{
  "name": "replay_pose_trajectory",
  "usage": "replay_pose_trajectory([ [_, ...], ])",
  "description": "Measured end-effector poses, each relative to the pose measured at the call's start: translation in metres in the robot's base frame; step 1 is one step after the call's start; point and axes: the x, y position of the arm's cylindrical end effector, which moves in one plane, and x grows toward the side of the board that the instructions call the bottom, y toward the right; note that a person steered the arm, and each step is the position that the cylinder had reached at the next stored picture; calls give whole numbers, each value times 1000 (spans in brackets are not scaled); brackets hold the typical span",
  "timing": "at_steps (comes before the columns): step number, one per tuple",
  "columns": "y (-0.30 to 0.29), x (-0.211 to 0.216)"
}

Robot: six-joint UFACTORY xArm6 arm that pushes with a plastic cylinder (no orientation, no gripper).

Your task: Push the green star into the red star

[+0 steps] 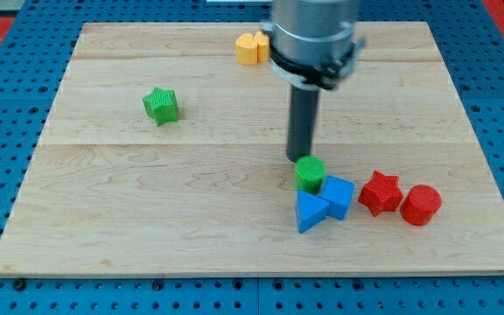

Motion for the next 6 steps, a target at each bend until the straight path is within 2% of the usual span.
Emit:
replay_pose_trajectory([
  [1,-26,-33],
  [2,-124,-58],
  [3,-249,-57],
  [4,-274,-112],
  [5,-181,-105],
  [6,-78,-60],
])
